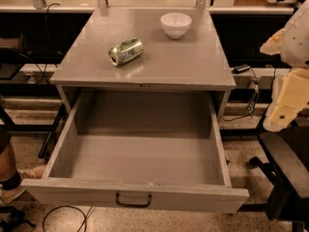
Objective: Place green can into top drawer
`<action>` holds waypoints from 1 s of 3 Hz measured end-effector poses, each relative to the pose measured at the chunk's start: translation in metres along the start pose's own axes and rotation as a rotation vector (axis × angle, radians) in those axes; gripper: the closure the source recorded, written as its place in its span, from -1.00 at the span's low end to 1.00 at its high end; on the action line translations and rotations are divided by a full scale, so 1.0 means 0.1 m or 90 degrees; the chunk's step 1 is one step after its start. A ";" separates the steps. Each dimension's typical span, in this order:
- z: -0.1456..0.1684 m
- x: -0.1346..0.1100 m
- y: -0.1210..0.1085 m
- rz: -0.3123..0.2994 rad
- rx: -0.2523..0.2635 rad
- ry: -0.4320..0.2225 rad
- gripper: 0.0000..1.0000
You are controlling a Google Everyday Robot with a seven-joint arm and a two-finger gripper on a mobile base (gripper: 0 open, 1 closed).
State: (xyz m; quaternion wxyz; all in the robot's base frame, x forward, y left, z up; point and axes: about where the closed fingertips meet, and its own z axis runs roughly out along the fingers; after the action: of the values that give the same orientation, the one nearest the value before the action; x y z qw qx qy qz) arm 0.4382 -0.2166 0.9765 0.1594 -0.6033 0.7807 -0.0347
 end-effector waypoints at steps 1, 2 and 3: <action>0.00 0.00 0.00 0.000 0.000 0.000 -1.00; 0.08 -0.14 -0.13 -0.041 0.008 -0.012 -1.00; 0.24 -0.52 -0.49 -0.112 0.027 -0.061 -1.00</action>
Offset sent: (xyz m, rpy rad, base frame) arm 0.0399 0.0241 -0.0081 -0.0108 -0.0408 0.1475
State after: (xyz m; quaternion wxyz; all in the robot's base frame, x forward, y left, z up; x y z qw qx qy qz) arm 0.5021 -0.1763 0.9763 0.2056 -0.6671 0.7151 -0.0366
